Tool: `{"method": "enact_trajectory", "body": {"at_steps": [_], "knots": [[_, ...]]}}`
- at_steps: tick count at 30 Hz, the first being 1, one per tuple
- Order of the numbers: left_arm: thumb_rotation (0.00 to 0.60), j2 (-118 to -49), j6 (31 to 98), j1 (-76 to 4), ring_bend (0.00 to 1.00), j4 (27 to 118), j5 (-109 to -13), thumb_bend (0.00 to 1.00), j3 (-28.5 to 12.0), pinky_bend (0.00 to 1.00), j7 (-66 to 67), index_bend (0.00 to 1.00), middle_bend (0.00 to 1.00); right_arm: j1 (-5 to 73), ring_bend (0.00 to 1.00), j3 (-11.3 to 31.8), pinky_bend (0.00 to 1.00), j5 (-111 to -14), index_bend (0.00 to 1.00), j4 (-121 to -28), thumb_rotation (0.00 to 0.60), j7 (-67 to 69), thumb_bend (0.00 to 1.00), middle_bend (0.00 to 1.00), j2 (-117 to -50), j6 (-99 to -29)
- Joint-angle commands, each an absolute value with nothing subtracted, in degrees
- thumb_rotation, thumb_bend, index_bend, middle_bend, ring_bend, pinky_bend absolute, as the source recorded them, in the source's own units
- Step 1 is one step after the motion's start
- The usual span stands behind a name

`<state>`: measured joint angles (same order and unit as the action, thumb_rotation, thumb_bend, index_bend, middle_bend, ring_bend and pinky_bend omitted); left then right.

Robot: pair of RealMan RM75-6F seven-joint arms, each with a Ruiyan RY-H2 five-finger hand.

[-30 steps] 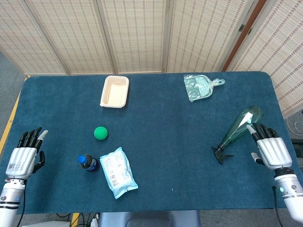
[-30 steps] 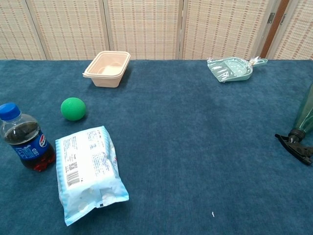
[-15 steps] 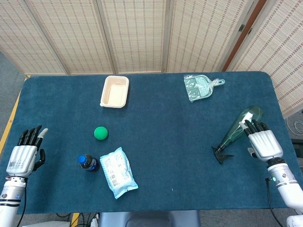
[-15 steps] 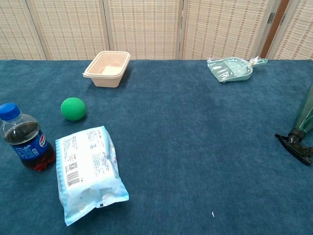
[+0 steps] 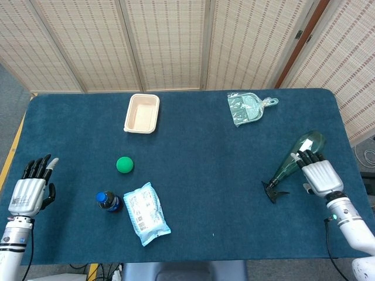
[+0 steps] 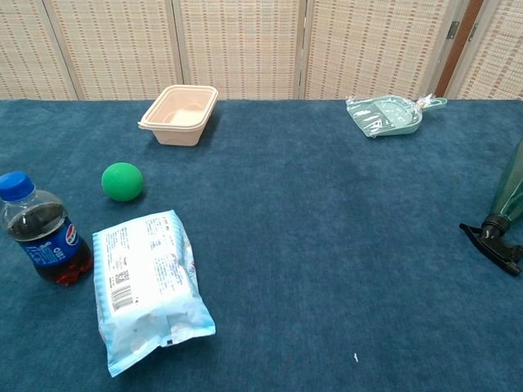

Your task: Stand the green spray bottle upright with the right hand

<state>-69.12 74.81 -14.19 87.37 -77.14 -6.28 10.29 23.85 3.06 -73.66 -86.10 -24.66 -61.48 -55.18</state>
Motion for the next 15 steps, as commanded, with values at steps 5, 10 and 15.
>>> {"method": "enact_trajectory", "body": {"at_steps": [5,10,15], "knots": [[0.600,-69.66,74.80,-14.34,0.00,86.62,-76.69,0.70,-6.39,0.00,9.98,0.00,0.00,24.68,0.08,1.89,0.17,-73.06,0.00,-83.97,0.600,-23.87,0.22,0.12,-62.03,-52.62],[0.600,-70.12,74.53,-14.63,0.00,86.08,-76.24,0.70,-6.54,0.00,9.99,0.00,0.00,25.22,0.08,1.52,0.17,-73.44,0.00,-81.98,0.600,-21.96,0.22,0.12,-62.60,-51.54],[0.600,-70.41,74.76,-14.68,0.00,85.61,-76.10,0.70,-6.65,0.00,9.70,0.00,0.00,26.09,0.08,1.30,0.17,-73.80,0.00,-80.79,0.600,-20.71,0.22,0.12,-62.73,-50.20]]}}
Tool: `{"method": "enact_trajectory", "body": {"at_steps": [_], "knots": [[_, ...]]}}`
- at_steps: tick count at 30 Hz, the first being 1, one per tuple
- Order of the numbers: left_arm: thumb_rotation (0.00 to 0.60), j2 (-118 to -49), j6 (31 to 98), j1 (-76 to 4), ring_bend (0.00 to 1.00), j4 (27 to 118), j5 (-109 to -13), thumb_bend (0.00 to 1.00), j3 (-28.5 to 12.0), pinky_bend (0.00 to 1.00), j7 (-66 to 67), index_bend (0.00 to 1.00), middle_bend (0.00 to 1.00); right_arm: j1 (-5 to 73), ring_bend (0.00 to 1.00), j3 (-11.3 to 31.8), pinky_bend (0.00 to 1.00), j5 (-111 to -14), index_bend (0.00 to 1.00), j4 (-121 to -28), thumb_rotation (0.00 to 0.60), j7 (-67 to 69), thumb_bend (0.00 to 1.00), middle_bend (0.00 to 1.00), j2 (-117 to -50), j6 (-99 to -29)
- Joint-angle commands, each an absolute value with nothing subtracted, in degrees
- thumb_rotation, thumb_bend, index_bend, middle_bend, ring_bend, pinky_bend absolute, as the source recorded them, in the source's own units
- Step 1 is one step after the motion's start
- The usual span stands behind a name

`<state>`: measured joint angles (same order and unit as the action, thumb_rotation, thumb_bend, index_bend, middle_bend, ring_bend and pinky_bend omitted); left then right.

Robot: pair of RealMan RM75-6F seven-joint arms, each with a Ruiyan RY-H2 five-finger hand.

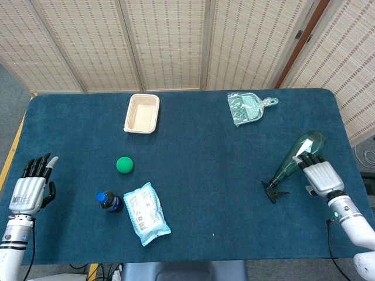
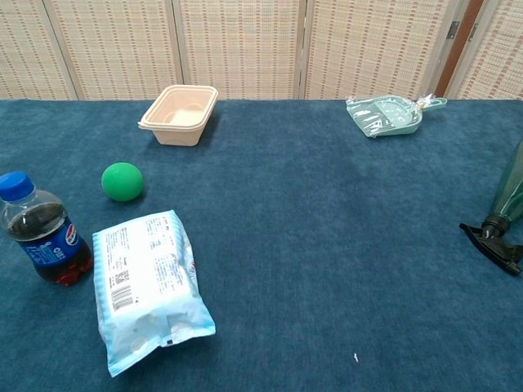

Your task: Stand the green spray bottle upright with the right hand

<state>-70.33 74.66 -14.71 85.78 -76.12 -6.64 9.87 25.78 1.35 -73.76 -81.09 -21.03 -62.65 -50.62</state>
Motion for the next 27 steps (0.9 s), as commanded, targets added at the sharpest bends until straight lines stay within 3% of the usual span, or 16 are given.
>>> {"method": "enact_trajectory", "body": {"at_steps": [1,27], "knots": [[0.600,-70.46,74.82,-14.65,0.00,85.48,-76.09,0.70,-6.63,0.00,9.58,0.00,0.00,26.29,0.08,1.32,0.17,-73.79,0.00,-80.59,0.600,-20.49,0.22,0.13,-62.80,-49.92],[0.600,-72.00,75.51,-13.74,0.00,80.33,-76.52,0.70,-6.10,0.00,5.31,0.00,0.00,33.86,0.08,1.49,0.17,-72.18,0.00,-73.65,0.600,-18.60,0.22,0.13,-67.25,-39.89]]}}
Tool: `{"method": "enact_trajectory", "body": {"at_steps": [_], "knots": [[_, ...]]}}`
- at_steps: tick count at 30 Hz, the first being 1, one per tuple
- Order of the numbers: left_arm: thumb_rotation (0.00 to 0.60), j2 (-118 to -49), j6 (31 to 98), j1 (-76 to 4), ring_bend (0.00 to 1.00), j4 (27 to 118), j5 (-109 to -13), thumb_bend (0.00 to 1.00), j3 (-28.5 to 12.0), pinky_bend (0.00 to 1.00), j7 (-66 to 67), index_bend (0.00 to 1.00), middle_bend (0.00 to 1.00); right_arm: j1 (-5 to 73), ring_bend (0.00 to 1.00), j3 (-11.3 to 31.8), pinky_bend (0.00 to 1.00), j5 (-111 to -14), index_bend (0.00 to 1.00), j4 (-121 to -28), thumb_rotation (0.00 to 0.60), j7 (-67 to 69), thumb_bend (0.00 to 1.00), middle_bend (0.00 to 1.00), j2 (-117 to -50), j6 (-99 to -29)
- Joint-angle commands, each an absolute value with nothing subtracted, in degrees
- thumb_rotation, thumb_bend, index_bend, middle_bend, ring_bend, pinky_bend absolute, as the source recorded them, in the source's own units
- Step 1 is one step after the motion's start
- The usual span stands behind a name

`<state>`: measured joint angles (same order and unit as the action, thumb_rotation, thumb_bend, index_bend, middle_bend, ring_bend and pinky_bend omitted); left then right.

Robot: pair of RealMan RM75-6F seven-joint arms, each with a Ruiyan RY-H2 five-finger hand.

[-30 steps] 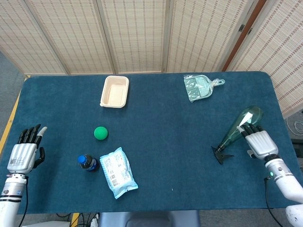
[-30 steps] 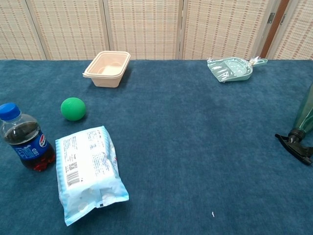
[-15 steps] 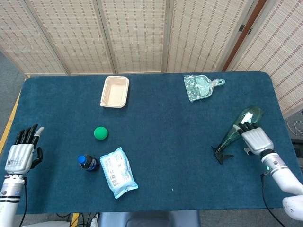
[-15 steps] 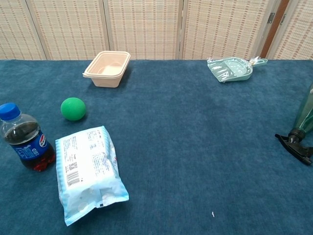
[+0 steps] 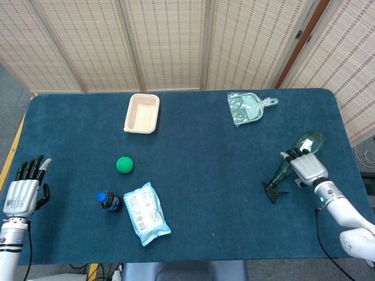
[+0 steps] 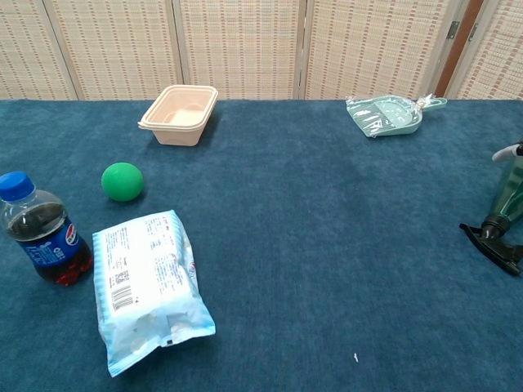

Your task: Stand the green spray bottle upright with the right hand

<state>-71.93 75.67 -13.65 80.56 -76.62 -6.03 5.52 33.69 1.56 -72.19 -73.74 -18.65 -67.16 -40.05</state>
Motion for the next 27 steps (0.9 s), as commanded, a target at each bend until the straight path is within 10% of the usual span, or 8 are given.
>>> {"method": "enact_trajectory", "body": {"at_steps": [1,27], "knots": [[0.600,-72.06,75.49,-13.77,0.00,80.21,-76.54,0.70,-6.13,0.00,5.18,0.00,0.00,33.98,0.08,1.43,0.17,-72.12,0.00,-73.58,0.600,-18.60,0.22,0.13,-67.31,-39.72],[0.600,-72.83,76.29,-13.29,0.00,79.63,-76.65,0.70,-6.15,0.00,4.85,0.00,0.00,35.03,0.08,-1.26,0.17,-71.79,0.00,-72.43,0.600,-18.10,0.21,0.13,-68.44,-37.60]]}}
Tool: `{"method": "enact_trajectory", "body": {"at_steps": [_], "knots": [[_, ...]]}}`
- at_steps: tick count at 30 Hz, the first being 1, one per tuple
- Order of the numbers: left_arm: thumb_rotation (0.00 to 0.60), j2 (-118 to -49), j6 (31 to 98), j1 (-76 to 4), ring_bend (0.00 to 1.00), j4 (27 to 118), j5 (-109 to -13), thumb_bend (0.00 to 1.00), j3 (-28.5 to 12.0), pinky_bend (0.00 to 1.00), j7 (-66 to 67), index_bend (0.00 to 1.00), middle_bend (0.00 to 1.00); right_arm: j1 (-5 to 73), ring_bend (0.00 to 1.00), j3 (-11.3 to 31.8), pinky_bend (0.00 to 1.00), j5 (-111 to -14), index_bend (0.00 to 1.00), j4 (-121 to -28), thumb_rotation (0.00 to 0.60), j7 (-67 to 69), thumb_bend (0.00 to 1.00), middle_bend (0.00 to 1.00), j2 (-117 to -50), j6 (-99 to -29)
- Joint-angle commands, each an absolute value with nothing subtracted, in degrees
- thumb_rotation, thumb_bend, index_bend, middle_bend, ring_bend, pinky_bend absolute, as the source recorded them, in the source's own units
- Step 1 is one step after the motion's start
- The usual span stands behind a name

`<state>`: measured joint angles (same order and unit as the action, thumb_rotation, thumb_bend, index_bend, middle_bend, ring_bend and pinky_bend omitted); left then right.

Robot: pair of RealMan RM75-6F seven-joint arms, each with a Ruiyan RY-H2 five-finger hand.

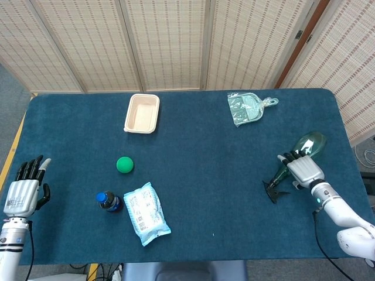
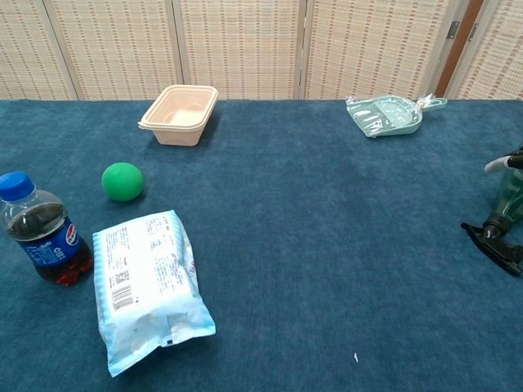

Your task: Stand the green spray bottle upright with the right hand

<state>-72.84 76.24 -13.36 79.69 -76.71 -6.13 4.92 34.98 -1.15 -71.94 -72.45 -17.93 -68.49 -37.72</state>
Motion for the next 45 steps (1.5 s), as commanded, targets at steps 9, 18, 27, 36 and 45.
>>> {"method": "enact_trajectory", "body": {"at_steps": [9,18,27,36,45], "knots": [[0.600,-73.14,76.17,-13.14,0.00,78.91,-76.37,0.70,-6.22,0.00,4.46,0.00,0.00,36.15,0.08,-1.57,0.17,-71.44,0.00,-70.78,0.600,-18.02,0.20,0.13,-69.51,-35.81],[0.600,-73.65,75.71,-13.16,0.00,77.19,-76.05,0.70,-6.45,0.00,3.05,0.00,0.00,37.72,0.08,-1.65,0.17,-71.56,0.00,-67.82,0.600,-16.75,0.20,0.13,-71.29,-33.27],[0.600,-74.33,75.24,-13.01,0.00,74.97,-76.06,0.70,-6.32,0.00,1.20,0.00,0.00,38.67,0.08,-1.77,0.17,-71.85,0.00,-65.74,0.600,-15.89,0.20,0.13,-73.07,-32.16],[0.600,-74.76,75.09,-12.79,0.00,73.42,-76.32,0.70,-6.13,0.00,-0.21,0.00,0.00,38.87,0.09,-1.62,0.17,-71.52,0.09,-65.84,0.600,-16.20,0.23,0.21,-73.55,-32.99],[0.600,-74.83,75.00,-12.60,0.00,72.96,-76.43,0.70,-6.07,0.00,-0.74,0.00,0.00,38.77,0.09,-1.51,0.17,-71.28,0.10,-66.96,0.600,-16.49,0.23,0.21,-73.01,-34.17]]}}
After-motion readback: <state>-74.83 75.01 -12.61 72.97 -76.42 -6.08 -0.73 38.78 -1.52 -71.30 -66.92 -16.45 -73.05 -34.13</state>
